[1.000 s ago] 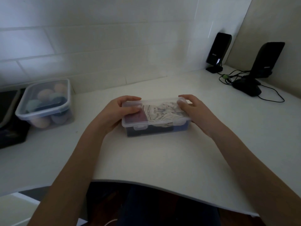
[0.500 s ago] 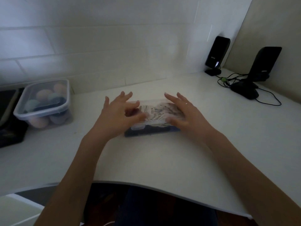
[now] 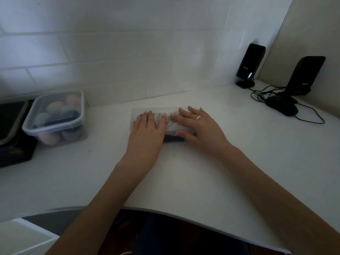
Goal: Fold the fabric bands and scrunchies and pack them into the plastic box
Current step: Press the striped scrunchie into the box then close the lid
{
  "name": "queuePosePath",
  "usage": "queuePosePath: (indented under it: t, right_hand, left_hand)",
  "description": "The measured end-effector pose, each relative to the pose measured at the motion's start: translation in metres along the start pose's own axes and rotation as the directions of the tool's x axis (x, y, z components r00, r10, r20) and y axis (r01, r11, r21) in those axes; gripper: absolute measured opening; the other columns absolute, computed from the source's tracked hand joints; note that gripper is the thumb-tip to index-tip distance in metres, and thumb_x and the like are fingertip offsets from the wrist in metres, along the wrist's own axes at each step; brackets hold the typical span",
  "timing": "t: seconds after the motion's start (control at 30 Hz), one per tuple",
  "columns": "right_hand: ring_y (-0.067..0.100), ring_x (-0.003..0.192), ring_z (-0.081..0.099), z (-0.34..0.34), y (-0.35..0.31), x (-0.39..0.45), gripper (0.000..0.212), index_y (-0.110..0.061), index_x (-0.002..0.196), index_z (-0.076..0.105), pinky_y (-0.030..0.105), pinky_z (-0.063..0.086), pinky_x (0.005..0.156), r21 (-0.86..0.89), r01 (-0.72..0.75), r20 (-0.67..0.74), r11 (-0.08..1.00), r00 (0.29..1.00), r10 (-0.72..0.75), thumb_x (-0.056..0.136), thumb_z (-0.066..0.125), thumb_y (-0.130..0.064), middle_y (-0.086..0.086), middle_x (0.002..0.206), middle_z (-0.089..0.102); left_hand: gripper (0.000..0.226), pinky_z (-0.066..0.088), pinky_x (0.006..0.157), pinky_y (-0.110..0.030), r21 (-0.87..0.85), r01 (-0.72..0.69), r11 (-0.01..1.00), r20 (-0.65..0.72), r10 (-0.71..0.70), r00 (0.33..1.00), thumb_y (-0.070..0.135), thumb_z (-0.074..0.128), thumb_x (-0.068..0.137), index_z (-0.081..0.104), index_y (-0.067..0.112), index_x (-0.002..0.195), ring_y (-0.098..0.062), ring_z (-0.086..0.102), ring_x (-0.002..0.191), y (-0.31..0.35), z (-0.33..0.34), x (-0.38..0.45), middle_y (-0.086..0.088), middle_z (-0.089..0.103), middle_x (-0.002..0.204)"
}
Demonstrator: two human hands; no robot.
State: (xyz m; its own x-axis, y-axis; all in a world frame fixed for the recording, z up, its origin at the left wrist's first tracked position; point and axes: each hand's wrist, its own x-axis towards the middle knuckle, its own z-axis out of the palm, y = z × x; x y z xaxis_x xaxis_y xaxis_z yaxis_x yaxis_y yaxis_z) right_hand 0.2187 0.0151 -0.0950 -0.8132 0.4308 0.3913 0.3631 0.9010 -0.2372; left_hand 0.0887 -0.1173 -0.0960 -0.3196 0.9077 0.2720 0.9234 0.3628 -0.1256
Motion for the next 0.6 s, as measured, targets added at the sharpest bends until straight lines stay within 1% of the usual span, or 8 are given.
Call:
queuePosePath:
  t: [0.07, 0.1, 0.17, 0.23, 0.3, 0.37, 0.47, 0.6]
  right_hand:
    - [0.026, 0.141, 0.029, 0.01, -0.007, 0.016, 0.05, -0.037, 0.139, 0.039, 0.043, 0.014, 0.116, -0.051, -0.016, -0.008, 0.999, 1.0, 0.016, 0.091, 0.044, -0.048, -0.001, 0.149, 0.039]
    - [0.027, 0.142, 0.027, 0.016, -0.01, 0.025, 0.048, -0.037, 0.14, 0.037, 0.045, 0.013, 0.116, -0.063, -0.033, -0.001, 0.997, 0.999, 0.033, 0.093, 0.043, -0.044, -0.001, 0.151, 0.037]
    - [0.033, 0.142, 0.024, 0.029, -0.02, 0.047, 0.046, -0.034, 0.141, 0.036, 0.05, 0.017, 0.116, -0.048, -0.04, 0.012, 0.998, 0.999, 0.041, 0.095, 0.04, -0.038, 0.004, 0.151, 0.035]
    - [0.038, 0.142, 0.02, 0.039, -0.033, 0.068, 0.046, -0.029, 0.143, 0.035, 0.047, 0.014, 0.118, -0.025, -0.029, 0.024, 0.999, 0.999, 0.029, 0.097, 0.038, -0.033, 0.012, 0.152, 0.033]
    - [0.034, 0.143, 0.018, 0.045, -0.044, 0.086, 0.046, -0.024, 0.144, 0.031, 0.035, 0.002, 0.117, -0.036, 0.005, 0.043, 0.999, 0.999, -0.003, 0.099, 0.037, -0.026, 0.017, 0.153, 0.029]
    - [0.03, 0.143, 0.021, 0.051, -0.054, 0.102, 0.046, -0.02, 0.145, 0.031, 0.03, -0.003, 0.115, -0.027, 0.038, 0.032, 0.999, 0.999, -0.037, 0.1, 0.036, -0.024, 0.02, 0.152, 0.028]
    - [0.029, 0.141, 0.027, 0.066, -0.061, 0.125, 0.044, -0.019, 0.142, 0.036, 0.032, -0.001, 0.116, 0.011, 0.06, 0.02, 0.998, 0.998, -0.061, 0.099, 0.036, -0.025, 0.023, 0.149, 0.033]
    - [0.032, 0.139, 0.03, 0.084, -0.068, 0.149, 0.045, -0.018, 0.141, 0.039, 0.036, 0.005, 0.117, 0.03, 0.083, 0.024, 0.996, 0.996, -0.084, 0.096, 0.035, -0.024, 0.024, 0.147, 0.036]
  left_hand:
    - [0.074, 0.033, 0.108, -0.056, 0.062, 0.056, 0.996, -0.036, -0.054, 0.998, 0.018, 0.069, 0.077, 0.034, 0.004, 0.141, -0.047, 0.039, 0.13, -0.005, 0.007, 0.007, -0.033, 0.039, 0.14]
    - [0.076, 0.034, 0.104, -0.059, 0.065, 0.083, 0.994, -0.066, -0.079, 0.995, 0.026, 0.073, 0.073, 0.039, 0.005, 0.138, -0.048, 0.042, 0.127, -0.01, 0.01, 0.012, -0.032, 0.043, 0.138]
    - [0.077, 0.018, 0.109, -0.059, 0.005, 0.132, 0.991, -0.029, -0.132, 0.991, 0.046, 0.058, 0.084, 0.025, 0.013, 0.145, -0.048, 0.027, 0.136, -0.023, 0.015, 0.021, -0.029, 0.029, 0.148]
    - [0.07, 0.008, 0.111, -0.058, -0.074, 0.198, 0.977, -0.05, -0.202, 0.978, 0.054, 0.042, 0.09, 0.018, 0.021, 0.147, -0.045, 0.015, 0.14, -0.039, 0.02, 0.032, -0.025, 0.019, 0.152]
    - [0.066, 0.011, 0.111, -0.057, -0.083, 0.242, 0.967, -0.083, -0.248, 0.965, 0.055, 0.038, 0.09, 0.021, 0.024, 0.146, -0.045, 0.017, 0.139, -0.057, 0.024, 0.038, -0.024, 0.022, 0.151]
    - [0.064, 0.014, 0.111, -0.055, -0.074, 0.274, 0.959, -0.094, -0.281, 0.955, 0.055, 0.036, 0.091, 0.024, 0.024, 0.145, -0.043, 0.02, 0.138, -0.073, 0.03, 0.043, -0.022, 0.025, 0.15]
    - [0.062, 0.017, 0.11, -0.052, -0.066, 0.307, 0.949, -0.09, -0.312, 0.946, 0.054, 0.037, 0.091, 0.027, 0.024, 0.144, -0.042, 0.022, 0.136, -0.096, 0.036, 0.052, -0.021, 0.028, 0.149]
    - [0.065, 0.018, 0.11, -0.054, -0.08, 0.33, 0.941, -0.084, -0.336, 0.938, 0.05, 0.047, 0.088, 0.028, 0.022, 0.143, -0.043, 0.026, 0.133, -0.12, 0.042, 0.06, -0.023, 0.03, 0.146]
